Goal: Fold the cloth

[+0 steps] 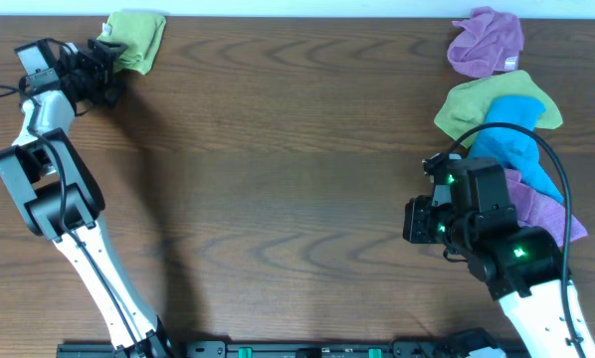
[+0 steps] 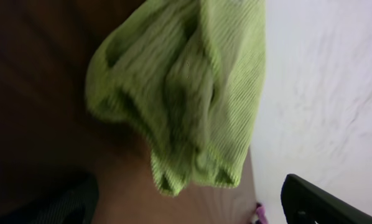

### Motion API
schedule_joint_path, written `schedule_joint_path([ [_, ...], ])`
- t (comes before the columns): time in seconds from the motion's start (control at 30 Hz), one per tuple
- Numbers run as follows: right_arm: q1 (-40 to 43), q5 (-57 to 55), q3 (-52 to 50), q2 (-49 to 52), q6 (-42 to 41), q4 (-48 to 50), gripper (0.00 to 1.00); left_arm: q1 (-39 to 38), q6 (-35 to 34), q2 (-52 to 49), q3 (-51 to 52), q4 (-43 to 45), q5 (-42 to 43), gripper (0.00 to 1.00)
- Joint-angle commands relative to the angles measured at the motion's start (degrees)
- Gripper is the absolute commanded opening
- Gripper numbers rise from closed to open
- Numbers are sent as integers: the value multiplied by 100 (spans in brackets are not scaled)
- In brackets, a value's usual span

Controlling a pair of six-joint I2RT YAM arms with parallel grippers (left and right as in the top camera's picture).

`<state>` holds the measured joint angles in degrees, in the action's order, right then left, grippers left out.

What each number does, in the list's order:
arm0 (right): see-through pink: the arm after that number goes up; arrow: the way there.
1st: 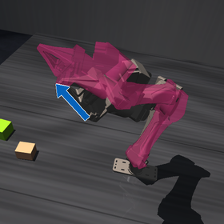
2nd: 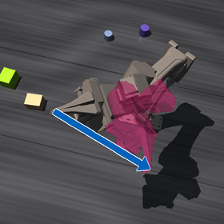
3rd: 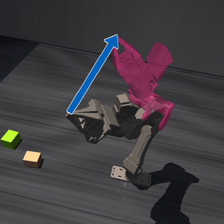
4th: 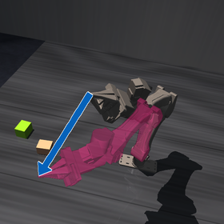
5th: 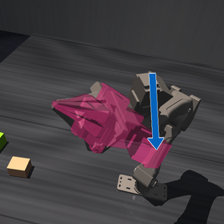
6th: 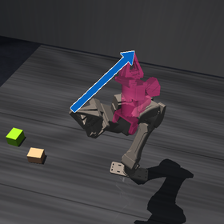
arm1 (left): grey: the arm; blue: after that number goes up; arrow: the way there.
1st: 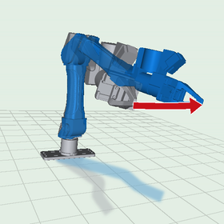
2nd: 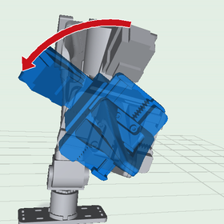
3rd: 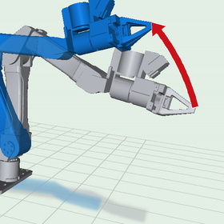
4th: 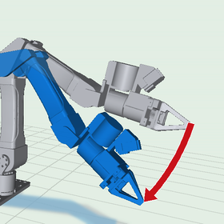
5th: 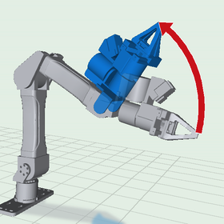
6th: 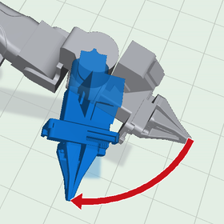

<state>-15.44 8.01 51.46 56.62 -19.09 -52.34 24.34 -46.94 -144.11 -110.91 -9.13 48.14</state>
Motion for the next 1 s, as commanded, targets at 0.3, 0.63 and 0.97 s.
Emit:
schedule_joint_path([
  [0.3,48,90,9,2,-28,426,5,-48,2634,2238,72,-2262,-428,96],
  [0.63,101,-1073,304,2,442,1287,99,-970,4782,4354,79,-4975,-2970,95],
  [0.97,33,-1058,1526,-304,955,-232,99,-2100,4599,7147,1753,-5243,-3567,96],
])
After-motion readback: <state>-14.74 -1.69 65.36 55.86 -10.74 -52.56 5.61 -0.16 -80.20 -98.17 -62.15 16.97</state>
